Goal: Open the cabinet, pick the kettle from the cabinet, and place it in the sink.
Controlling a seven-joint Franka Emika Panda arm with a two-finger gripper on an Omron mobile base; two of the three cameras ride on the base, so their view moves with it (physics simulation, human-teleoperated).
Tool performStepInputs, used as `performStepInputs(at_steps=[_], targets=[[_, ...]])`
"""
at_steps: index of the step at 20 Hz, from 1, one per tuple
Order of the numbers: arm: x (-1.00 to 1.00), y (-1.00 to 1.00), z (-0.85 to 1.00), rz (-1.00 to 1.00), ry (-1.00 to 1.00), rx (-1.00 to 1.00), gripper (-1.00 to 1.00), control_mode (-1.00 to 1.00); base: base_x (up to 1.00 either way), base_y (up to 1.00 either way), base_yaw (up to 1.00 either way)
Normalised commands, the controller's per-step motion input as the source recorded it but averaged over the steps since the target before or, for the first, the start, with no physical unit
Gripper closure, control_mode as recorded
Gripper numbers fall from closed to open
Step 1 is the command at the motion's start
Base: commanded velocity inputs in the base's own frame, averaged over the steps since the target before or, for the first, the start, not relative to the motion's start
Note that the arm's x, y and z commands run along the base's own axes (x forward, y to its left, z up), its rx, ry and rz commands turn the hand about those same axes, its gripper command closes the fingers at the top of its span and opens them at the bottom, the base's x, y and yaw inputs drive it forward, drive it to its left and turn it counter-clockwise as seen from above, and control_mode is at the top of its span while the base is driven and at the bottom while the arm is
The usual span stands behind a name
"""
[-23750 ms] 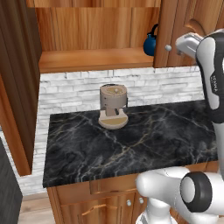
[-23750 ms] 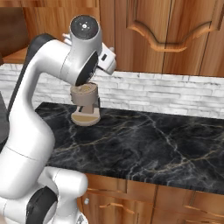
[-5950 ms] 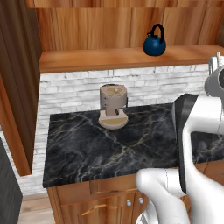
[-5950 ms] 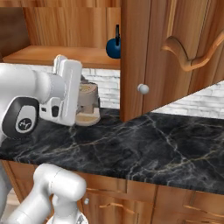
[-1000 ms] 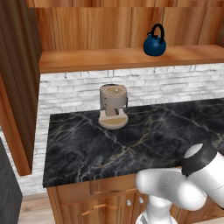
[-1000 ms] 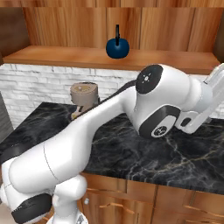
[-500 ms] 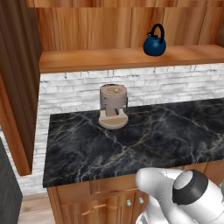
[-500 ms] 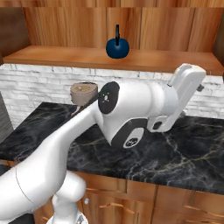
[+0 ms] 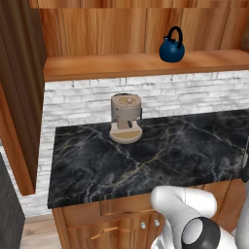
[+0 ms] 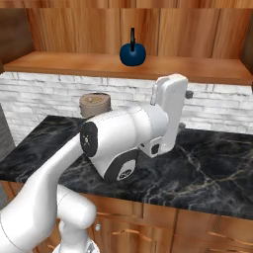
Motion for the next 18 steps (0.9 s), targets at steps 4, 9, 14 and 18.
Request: performStepInputs(at_steps=[4, 9, 14, 18], targets=[[-0.11, 0.48, 0.19, 0.19, 0.21, -0.23, -1.00, -1.00, 0.00, 0.00, 0.00], [-0.11, 0.44, 0.23, 0.21, 0.28, -0.27, -1.00, -1.00, 0.00, 0.00, 0.00], [-0.14, 0.35, 0.22, 0.20, 0.28, -0.28, -1.00, -1.00, 0.00, 0.00, 0.00], [-0.13, 0.37, 0.17, 0.18, 0.25, -0.24, -1.00, -1.00, 0.00, 0.00, 0.00]])
